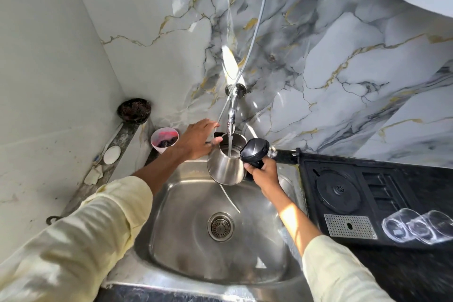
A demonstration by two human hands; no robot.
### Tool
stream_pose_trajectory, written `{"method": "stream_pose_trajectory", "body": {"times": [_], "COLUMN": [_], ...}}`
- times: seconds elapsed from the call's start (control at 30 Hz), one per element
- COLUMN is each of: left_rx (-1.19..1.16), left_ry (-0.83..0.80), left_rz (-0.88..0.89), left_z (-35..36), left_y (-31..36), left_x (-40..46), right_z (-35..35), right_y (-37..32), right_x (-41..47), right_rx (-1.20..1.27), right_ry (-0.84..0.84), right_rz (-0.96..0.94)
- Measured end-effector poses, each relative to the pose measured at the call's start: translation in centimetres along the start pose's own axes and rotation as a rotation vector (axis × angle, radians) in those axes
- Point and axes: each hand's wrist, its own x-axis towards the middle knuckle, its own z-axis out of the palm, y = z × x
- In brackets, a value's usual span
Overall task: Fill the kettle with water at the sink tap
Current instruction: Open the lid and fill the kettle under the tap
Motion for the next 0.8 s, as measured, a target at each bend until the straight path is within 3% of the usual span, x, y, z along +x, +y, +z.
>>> {"method": "stream_pose_trajectory", "body": {"times": [0.1, 0.23, 0.47, 0.8], "left_rx": [-0.245, -0.380, -0.268, -0.328], "left_ry": [-0.016, 0.038, 0.175, 0.140], "left_rz": [-0.137, -0.232, -0.446, -0.592], "left_z": [-0.3, 0.2, -0.2, 0.0], "left_y": [2.3, 3.6, 4.2, 4.9], "left_x": [1.6, 3.1, 4.8, 5.7], "right_z": [0.2, 0.2, 0.4, 0.8], "right_y": [-0.2, -0.4, -0.7, -0.5], "right_x": [0.2, 0.4, 0.5, 0.4], "right_rx": [0.015, -0.001, -0.036, -0.059], "right_ry": [0.003, -0.011, 0.003, 0.042], "right_rz": [-0.006, -0.018, -0.030, -0.066]}}
